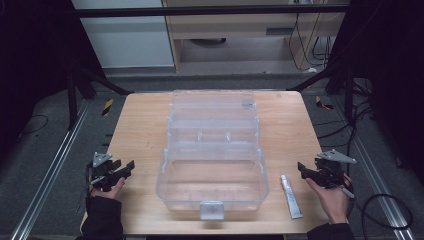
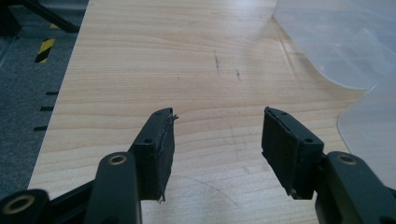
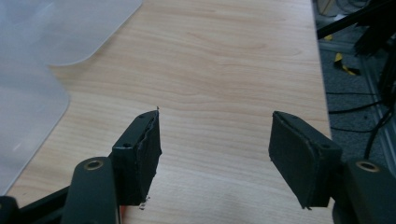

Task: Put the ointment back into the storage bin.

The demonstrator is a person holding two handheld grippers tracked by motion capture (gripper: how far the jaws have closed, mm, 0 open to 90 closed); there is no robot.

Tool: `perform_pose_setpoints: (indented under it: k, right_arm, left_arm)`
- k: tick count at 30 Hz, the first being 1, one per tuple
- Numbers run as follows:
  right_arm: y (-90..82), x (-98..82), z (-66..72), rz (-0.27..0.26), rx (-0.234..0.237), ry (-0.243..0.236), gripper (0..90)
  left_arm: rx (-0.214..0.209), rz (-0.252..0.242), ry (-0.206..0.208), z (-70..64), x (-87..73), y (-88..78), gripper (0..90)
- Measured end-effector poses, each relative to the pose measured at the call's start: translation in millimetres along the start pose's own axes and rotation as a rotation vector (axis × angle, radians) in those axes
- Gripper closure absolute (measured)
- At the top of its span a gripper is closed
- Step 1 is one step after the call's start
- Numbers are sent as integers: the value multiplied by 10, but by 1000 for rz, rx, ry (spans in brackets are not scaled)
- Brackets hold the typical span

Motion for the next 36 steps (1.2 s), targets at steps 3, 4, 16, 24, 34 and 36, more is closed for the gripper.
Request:
perform_pose_setpoints:
  k: [3,4,16,24,34,36]
  right_arm:
    - [-7,0,56,19,19,-23,339]
    - [-24,-1,115,39,25,-51,347]
    - [-299,184,248,74,69,-98,388]
    - [-370,233,355,150,108,-130,415]
    - [-373,216,454,223,129,-148,416]
    - [-370,196,464,240,130,-152,415]
  left_arm:
    - [8,6,3,1,-6,2,436]
    - [15,18,9,4,-21,15,426]
    - [13,56,17,-7,-67,74,368]
    - [27,63,26,0,-68,84,348]
    - [32,72,26,16,-76,88,344]
    - [32,73,26,15,-77,91,344]
Point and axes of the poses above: each handheld gripper's, and its own axes: y roughly forward along the jaws, x roughly out of its top, z roughly to its left, the point moved 8 cm from there along y, roughly forward along the jaws, and after that the axes turned 8 degrees about -x, right-handed, at the moved point
